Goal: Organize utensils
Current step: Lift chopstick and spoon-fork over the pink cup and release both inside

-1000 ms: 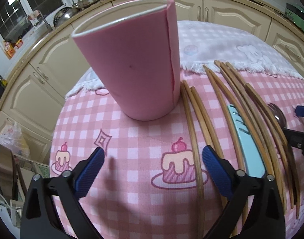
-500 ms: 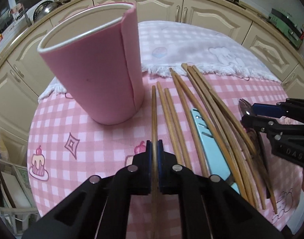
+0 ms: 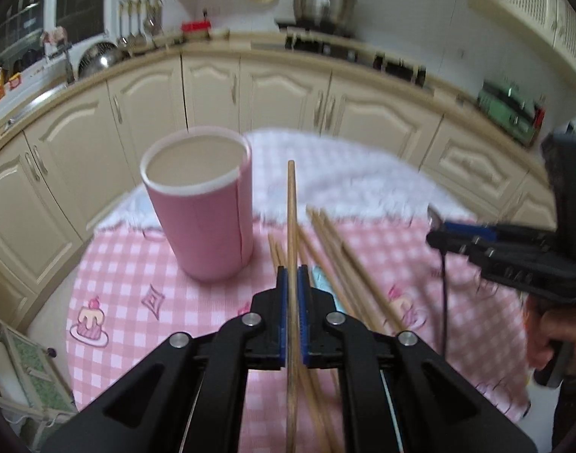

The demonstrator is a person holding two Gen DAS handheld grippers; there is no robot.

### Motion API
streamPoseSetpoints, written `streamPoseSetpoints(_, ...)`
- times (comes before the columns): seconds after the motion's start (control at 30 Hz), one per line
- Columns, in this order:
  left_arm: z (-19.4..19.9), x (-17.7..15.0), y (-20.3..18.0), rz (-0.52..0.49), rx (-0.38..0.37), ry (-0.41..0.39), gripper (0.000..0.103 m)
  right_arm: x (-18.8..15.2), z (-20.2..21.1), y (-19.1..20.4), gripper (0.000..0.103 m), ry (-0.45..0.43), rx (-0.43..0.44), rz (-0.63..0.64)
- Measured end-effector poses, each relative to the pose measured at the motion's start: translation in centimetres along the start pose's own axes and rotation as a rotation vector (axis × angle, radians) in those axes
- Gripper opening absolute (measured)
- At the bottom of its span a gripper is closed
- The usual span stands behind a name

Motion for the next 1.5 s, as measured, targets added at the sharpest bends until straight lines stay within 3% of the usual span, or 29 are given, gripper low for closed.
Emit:
streamPoseSetpoints(0.43,6.6,5.6,2.2,0.096,0.068,-0.308,0.005,1.7,2.9,3.0,0.033,-0.138,0.048,0.078)
streamPoseSetpoints(0.77,9.8,8.5,3.7,0.135,0.119,-0.449,0.005,4.0,5.6,5.1,0.033,-0.233,0.079,0.118)
streamPoseSetpoints(1.2,14.5,15.4,8.2,0.192,0.215,-0.672,0.005,14.0,10.5,12.6,0.032,-0.434,0.194,0.208)
streamPoseSetpoints(1.33,14.6,18.0,9.3,0.182,0.247,-0.733,0.005,16.6,10.2,15.0,0.032,-0.455,0.231,0.227)
streamPoseSetpoints(1.5,12.7,19.4,10.7,0.202,0.265,-0.741,0.005,18.3,8.6,17.2,0.032,-0.451,0.252,0.236)
Point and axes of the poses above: each gripper's, at about its wrist camera, not at the fingertips, and z roughly against the way its jaws point, y to its left, x to its top, the point moved 10 cm from there along -z, roughly the way its jaws point, and after that the axes turned 8 degrees about -z, right-handed, at the moved point
